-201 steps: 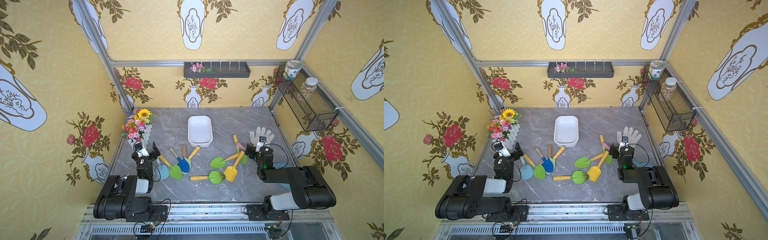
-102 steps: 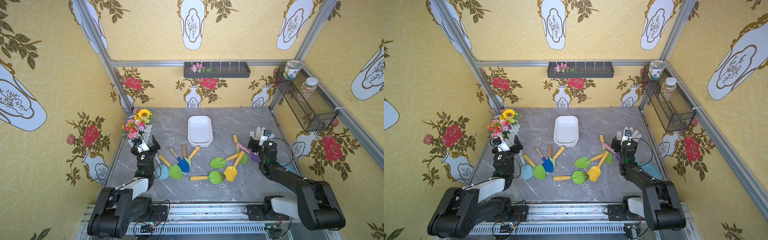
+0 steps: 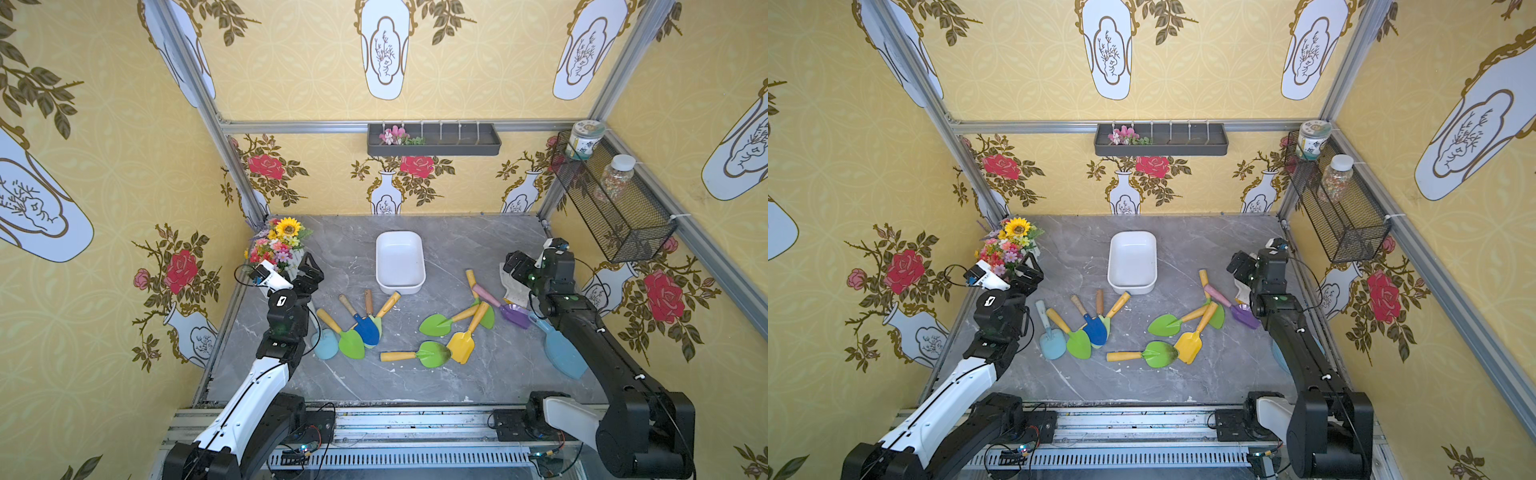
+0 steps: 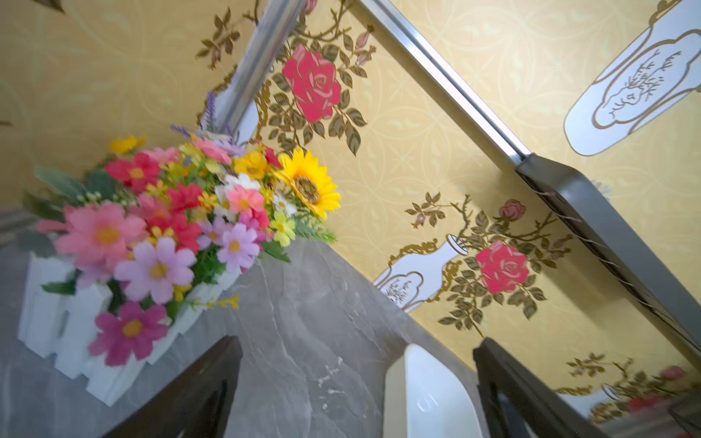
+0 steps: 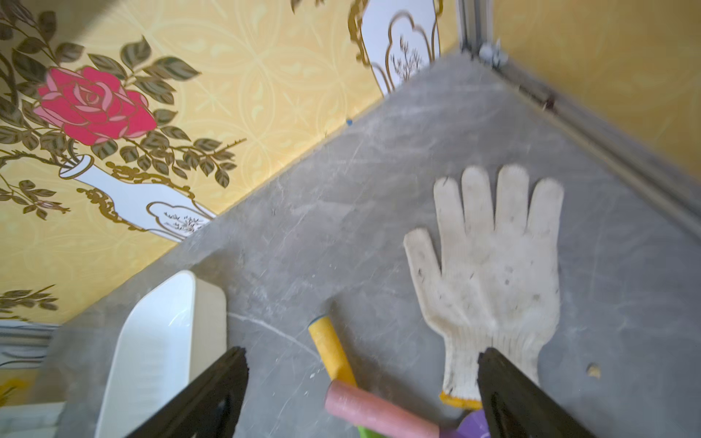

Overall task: Put the shovel into the storage box
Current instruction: Pick up the shovel from the center of the board.

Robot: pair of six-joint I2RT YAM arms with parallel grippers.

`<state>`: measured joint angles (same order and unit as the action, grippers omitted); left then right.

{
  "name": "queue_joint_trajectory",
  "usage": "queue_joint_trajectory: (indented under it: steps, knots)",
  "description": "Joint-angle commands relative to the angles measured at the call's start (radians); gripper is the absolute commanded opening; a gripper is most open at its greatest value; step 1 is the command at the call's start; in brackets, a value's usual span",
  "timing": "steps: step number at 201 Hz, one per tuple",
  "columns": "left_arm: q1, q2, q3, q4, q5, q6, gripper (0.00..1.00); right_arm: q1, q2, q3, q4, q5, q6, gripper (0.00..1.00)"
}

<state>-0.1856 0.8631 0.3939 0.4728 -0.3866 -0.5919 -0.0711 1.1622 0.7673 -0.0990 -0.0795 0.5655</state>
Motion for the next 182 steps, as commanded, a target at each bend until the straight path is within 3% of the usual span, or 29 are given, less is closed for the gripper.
queue_joint_trajectory:
  steps: [1,32,63,107,143,182]
  knots:
    - [-0.001,0.002,0.032,-0.116,0.248,-0.109,1.0,-0.01,0.002,0.017,-0.091,-0.234,0.091,0.97]
    - [-0.016,0.022,0.056,-0.235,0.403,-0.177,0.97,0.001,-0.014,0.044,-0.163,-0.337,0.048,0.97]
    - [-0.081,0.026,0.051,-0.308,0.493,-0.226,0.91,0.1,-0.049,0.08,-0.314,-0.246,-0.005,0.98]
    - [-0.325,0.101,0.074,-0.378,0.393,-0.256,0.87,0.241,-0.115,0.078,-0.467,-0.049,0.0,0.97]
    - [-0.456,0.221,0.133,-0.365,0.327,-0.279,0.87,0.292,-0.129,0.071,-0.541,0.04,0.04,0.91]
    - [-0.547,0.349,0.225,-0.361,0.291,-0.273,0.87,0.409,-0.067,0.086,-0.641,0.236,0.105,0.86]
